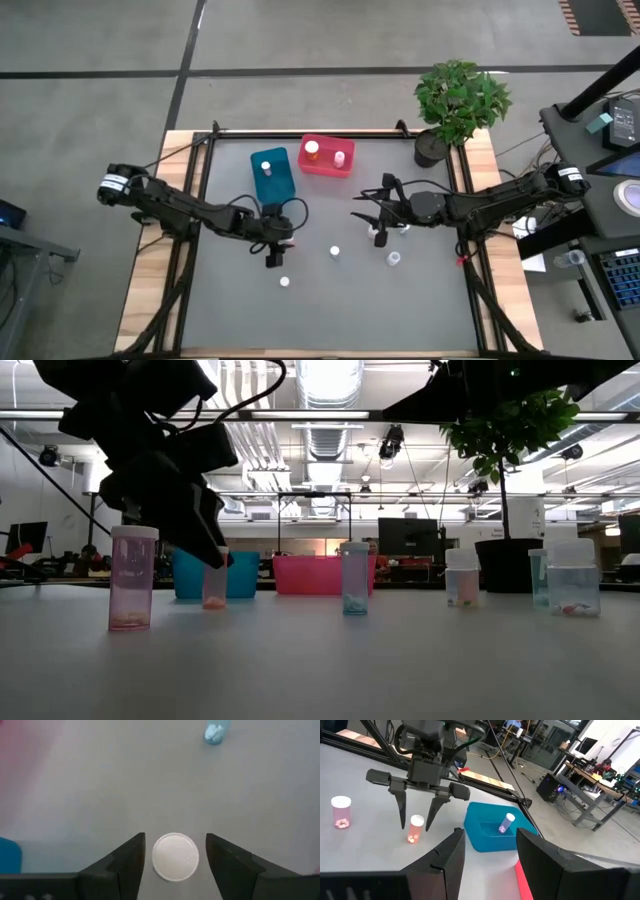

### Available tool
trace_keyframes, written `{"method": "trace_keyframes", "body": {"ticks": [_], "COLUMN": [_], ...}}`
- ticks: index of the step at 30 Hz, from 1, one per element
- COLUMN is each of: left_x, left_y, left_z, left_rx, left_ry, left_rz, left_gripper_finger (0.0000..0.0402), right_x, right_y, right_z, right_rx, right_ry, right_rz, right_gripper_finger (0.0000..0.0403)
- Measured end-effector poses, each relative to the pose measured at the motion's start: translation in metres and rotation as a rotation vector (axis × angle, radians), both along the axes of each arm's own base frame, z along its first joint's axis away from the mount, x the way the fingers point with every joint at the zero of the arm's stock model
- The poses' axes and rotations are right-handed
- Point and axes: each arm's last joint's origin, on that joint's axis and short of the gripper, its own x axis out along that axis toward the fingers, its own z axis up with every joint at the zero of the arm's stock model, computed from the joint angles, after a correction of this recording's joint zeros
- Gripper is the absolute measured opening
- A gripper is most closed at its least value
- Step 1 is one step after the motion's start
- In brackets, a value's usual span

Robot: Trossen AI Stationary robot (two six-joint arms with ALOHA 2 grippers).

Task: Pick and place medicine bottles into bin by pill shape (circle, oval)
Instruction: Put the orange tablet bottle into the blue bin

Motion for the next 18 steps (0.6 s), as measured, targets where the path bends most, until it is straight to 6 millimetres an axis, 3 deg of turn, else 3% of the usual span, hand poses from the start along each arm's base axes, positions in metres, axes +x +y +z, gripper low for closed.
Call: {"method": "trace_keyframes", "body": {"ticks": [11, 18], "left_x": [-0.0038, -0.0024], "left_y": [0.0007, 0.0004], "left_z": [0.0001, 0.0066], "left_rx": [-0.011, -0.012], "left_ry": [0.035, 0.013], "left_rz": [0.019, 0.013], "left_gripper_finger": [0.0086, 0.0084], "right_x": [0.0, 0.0], "right_y": [0.0, 0.0], "right_z": [0.0, -0.0001], "right_rx": [0.0, 0.004], "right_ry": [0.0, 0.0], "right_rz": [0.0, -0.001], "right_gripper_finger": [0.0166, 0.0166]}}
